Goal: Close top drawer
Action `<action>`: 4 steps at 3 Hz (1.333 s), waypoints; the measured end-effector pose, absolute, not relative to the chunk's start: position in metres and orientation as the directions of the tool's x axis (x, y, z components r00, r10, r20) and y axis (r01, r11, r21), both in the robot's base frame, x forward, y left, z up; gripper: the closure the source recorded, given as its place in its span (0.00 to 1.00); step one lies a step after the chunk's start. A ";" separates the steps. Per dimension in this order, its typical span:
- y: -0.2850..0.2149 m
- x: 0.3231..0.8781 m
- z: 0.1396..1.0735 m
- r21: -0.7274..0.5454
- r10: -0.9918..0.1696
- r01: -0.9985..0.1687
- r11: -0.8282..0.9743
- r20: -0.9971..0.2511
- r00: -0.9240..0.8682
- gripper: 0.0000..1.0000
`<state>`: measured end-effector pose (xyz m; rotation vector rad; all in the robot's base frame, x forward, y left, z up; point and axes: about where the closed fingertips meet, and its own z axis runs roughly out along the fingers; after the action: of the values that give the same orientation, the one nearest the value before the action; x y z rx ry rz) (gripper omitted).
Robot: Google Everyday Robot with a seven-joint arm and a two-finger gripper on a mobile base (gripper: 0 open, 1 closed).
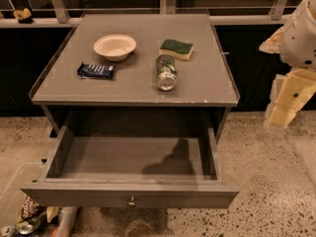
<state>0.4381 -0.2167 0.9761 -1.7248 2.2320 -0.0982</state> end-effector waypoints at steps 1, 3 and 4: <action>-0.217 0.438 0.976 -0.245 -0.953 -0.931 0.270 -0.207 -0.222 0.00; -0.233 0.414 0.918 -0.207 -0.938 -0.948 0.242 -0.299 -0.174 0.00; -0.244 0.386 0.833 -0.125 -0.916 -0.965 0.231 -0.361 -0.172 0.00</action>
Offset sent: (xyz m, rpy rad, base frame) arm -0.0176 -0.0181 -0.0327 0.0670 0.0097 0.0368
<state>0.3863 -0.2444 0.8328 -1.7391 2.1515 0.1864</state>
